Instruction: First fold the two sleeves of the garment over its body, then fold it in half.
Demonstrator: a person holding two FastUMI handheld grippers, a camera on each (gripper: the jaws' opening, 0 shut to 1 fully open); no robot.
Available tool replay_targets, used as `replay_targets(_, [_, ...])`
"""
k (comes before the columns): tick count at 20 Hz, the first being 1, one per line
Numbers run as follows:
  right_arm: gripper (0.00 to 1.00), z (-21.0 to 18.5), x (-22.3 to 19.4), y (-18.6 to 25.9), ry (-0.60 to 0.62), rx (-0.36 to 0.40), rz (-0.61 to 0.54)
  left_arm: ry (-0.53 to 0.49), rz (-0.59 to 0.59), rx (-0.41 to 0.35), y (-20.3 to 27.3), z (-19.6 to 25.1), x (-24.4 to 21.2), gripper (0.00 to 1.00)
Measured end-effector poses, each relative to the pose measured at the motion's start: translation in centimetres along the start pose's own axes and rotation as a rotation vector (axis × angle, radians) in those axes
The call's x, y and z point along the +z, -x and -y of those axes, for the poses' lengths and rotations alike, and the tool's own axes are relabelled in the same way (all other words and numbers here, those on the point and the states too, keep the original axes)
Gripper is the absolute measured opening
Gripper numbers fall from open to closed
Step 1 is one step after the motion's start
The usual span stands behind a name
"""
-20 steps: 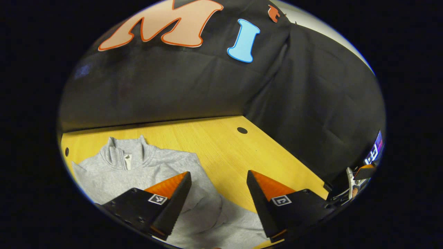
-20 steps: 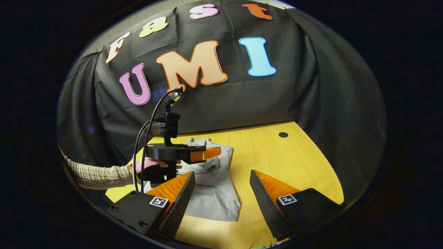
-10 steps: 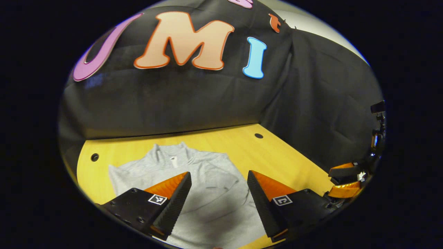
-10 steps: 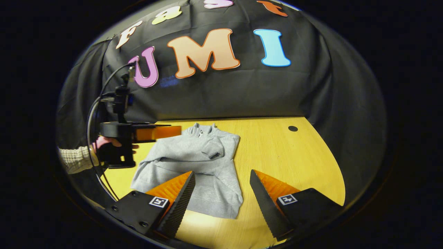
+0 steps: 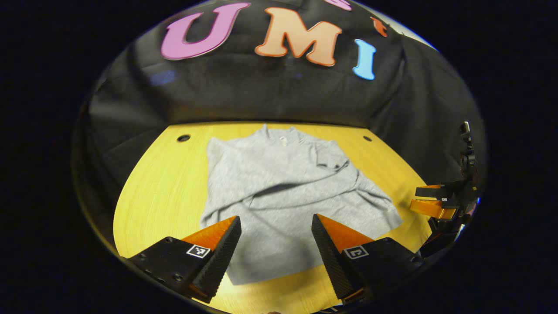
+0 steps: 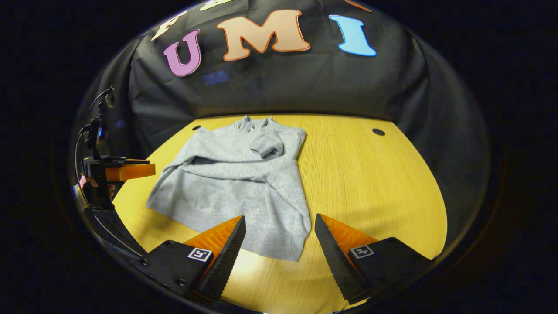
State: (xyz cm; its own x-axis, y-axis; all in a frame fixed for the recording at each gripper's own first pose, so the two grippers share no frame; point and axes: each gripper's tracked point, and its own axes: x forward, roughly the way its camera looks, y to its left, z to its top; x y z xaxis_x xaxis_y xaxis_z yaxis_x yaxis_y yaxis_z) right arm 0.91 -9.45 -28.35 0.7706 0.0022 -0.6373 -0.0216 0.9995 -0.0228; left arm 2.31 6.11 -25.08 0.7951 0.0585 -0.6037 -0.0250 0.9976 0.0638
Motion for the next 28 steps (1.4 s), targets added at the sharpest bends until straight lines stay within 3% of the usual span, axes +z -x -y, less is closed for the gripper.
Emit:
replay_targets(6, [0.99, 0.6, -4.0, -2.7, -0.008, -0.021, -0.085, 0.077, -0.089, 0.098, 0.7, -3.5, -6.1, 0.95])
replay_targets(10, [0.95, 0.6, -5.4, -3.7, 0.012, -0.031, -0.122, 0.096, -0.139, 0.138, -0.2, -4.2, -8.2, 0.95])
replay_targets(12, [0.99, 0.5, -6.0, -4.1, 0.014, -0.037, -0.135, 0.107, -0.169, 0.130, -0.4, -3.7, -8.9, 0.95])
replay_targets(13, [0.95, 0.5, -6.0, -4.1, 0.017, -0.041, -0.133, 0.090, -0.162, 0.136, -0.6, -3.9, -8.9, 0.95])
replay_targets(19, [0.98, 0.4, -5.9, -4.5, 0.035, -0.043, -0.120, 0.030, -0.180, 0.171, -1.2, -4.1, -9.5, 0.92])
replay_targets(20, [0.92, 0.3, -5.9, -4.5, 0.036, -0.039, -0.120, 0.022, -0.173, 0.169, -1.4, -3.8, -9.4, 0.91])
replay_targets(22, [0.89, 0.1, -5.9, -4.5, 0.036, -0.035, -0.124, 0.025, -0.157, 0.144, -1.6, -3.2, -9.0, 0.82])
replay_targets(23, [0.87, -0.1, -6.0, -4.6, 0.032, -0.030, -0.128, 0.034, -0.155, 0.129, -1.9, -2.9, -9.1, 0.64])
replay_targets(24, [0.76, -0.4, -5.9, -4.7, 0.028, -0.027, -0.129, 0.046, -0.150, 0.118, -2.2, -2.4, -9.0, 0.54])
replay_targets(25, [0.74, -0.9, -6.1, -4.7, 0.019, -0.021, -0.138, 0.063, -0.151, 0.108, -2.3, -1.9, -8.8, 0.33])
replay_targets(26, [0.55, -1.2, -5.9, -4.6, 0.016, -0.018, -0.139, 0.074, -0.149, 0.106, -2.5, -1.7, -8.6, 0.24])
replay_targets(27, [0.49, -1.8, -6.1, -4.8, 0.005, -0.007, -0.147, 0.072, -0.154, 0.104, -2.7, -1.6, -8.7, 0.09])
replay_targets(28, [0.30, -2.1, -6.0, -4.9, -0.005, -0.007, -0.141, 0.071, -0.157, 0.105, -2.7, -1.5, -8.6, 0.07])
